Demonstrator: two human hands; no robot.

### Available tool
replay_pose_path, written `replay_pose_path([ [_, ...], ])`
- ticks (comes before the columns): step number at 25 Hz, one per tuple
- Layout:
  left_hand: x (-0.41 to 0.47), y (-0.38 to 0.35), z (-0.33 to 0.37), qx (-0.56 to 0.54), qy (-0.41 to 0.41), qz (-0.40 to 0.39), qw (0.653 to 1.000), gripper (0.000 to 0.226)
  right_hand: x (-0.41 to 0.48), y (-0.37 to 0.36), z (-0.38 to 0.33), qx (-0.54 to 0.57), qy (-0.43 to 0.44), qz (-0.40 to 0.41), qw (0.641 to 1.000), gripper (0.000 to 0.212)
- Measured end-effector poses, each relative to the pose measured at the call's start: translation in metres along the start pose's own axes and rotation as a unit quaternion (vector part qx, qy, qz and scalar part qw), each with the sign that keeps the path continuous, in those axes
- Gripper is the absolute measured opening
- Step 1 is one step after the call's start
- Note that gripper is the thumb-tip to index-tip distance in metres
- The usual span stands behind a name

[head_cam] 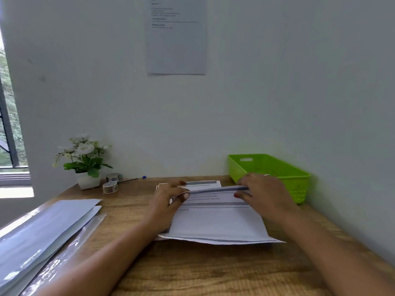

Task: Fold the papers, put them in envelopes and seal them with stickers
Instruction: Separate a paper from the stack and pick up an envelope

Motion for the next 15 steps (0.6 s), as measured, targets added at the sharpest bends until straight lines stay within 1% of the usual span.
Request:
replay_pose_path([
  [2, 0.003, -0.008, -0.001, 0.006, -0.007, -0.024, 1.0, 0.027, 0.007, 0.005, -0.015, -0.057, 0.035, 0.062, 0.996, 0.028],
  [3, 0.004, -0.009, -0.001, 0.014, -0.009, -0.028, 0.999, 0.028, 0.011, 0.004, -0.025, -0.071, 0.066, 0.074, 0.993, 0.028],
  [5, 0.005, -0.012, 0.001, 0.043, -0.039, -0.033, 0.998, 0.034, 0.018, -0.003, -0.039, -0.054, 0.141, 0.071, 0.986, 0.023],
  [6, 0.005, -0.014, 0.004, 0.058, -0.06, -0.036, 0.996, 0.042, 0.021, -0.008, -0.044, -0.04, 0.17, 0.053, 0.983, 0.022],
  [7, 0.005, -0.013, 0.009, 0.072, -0.076, -0.039, 0.994, 0.052, 0.023, -0.013, -0.049, -0.034, 0.189, 0.034, 0.981, 0.027],
  [8, 0.003, -0.012, 0.016, 0.087, -0.092, -0.041, 0.991, 0.056, 0.024, -0.019, -0.055, -0.033, 0.204, 0.028, 0.978, 0.032],
  [9, 0.002, -0.013, 0.022, 0.112, -0.117, -0.034, 0.986, 0.052, 0.024, -0.024, -0.059, -0.03, 0.215, 0.027, 0.976, 0.034],
  [11, 0.001, -0.012, 0.03, 0.182, -0.163, 0.003, 0.97, 0.038, 0.025, -0.03, -0.066, -0.02, 0.233, 0.023, 0.972, 0.035],
  [13, 0.002, -0.01, 0.03, 0.207, -0.168, 0.018, 0.964, 0.033, 0.025, -0.026, -0.06, -0.022, 0.238, 0.029, 0.971, 0.035],
  [15, 0.002, -0.005, 0.027, 0.193, -0.158, 0.017, 0.968, 0.033, 0.023, -0.016, -0.043, -0.018, 0.234, 0.048, 0.971, 0.032],
])
Point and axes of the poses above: each hand's wrist, its own x-axis towards the middle knuckle, its own y-axis out of the back of the hand, z = x × y, the point moved 5 cm from there along x, towards the middle knuckle, and after that the axes turned 6 degrees about -z, right-handed, at the moved point
